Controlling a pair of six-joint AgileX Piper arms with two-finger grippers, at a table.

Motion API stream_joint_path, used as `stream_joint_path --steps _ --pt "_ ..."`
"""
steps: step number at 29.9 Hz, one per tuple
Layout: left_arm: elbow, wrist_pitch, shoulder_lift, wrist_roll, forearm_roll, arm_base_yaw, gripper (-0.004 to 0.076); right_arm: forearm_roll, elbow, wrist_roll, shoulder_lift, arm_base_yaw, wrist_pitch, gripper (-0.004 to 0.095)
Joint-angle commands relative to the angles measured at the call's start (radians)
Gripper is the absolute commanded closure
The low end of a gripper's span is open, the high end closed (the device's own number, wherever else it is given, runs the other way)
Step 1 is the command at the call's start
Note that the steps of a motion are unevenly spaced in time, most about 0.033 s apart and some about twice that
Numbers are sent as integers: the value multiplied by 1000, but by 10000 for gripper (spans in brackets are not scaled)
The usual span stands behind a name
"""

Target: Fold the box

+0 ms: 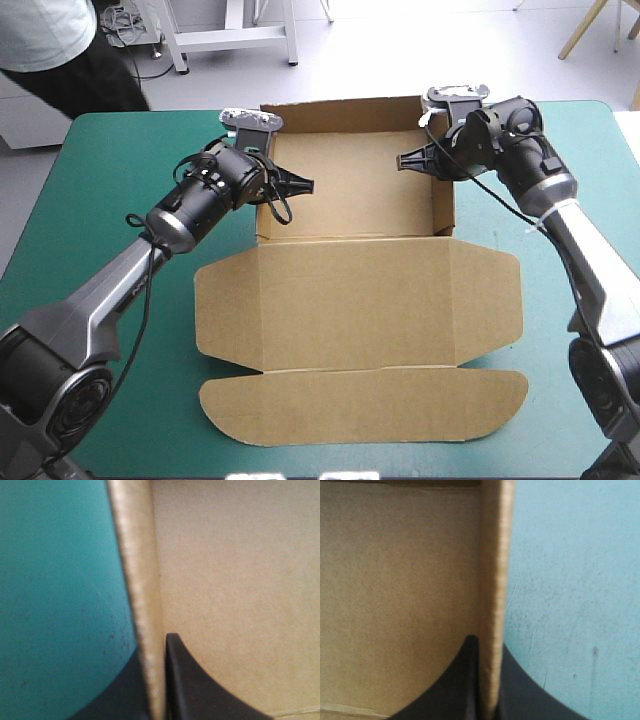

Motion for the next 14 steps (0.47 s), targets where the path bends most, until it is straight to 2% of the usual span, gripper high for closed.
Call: stream_joint_path --steps 1,8,14 --pt "-37 39 13 15 30 -11 732 18 -27 -13 6 5 0 927" --pt "-37 148 105 15 16 -11 731 65 -27 -44 109 5 64 927" --pt "-37 154 130 19 -1 -11 731 71 -27 -48 150 5 84 927"
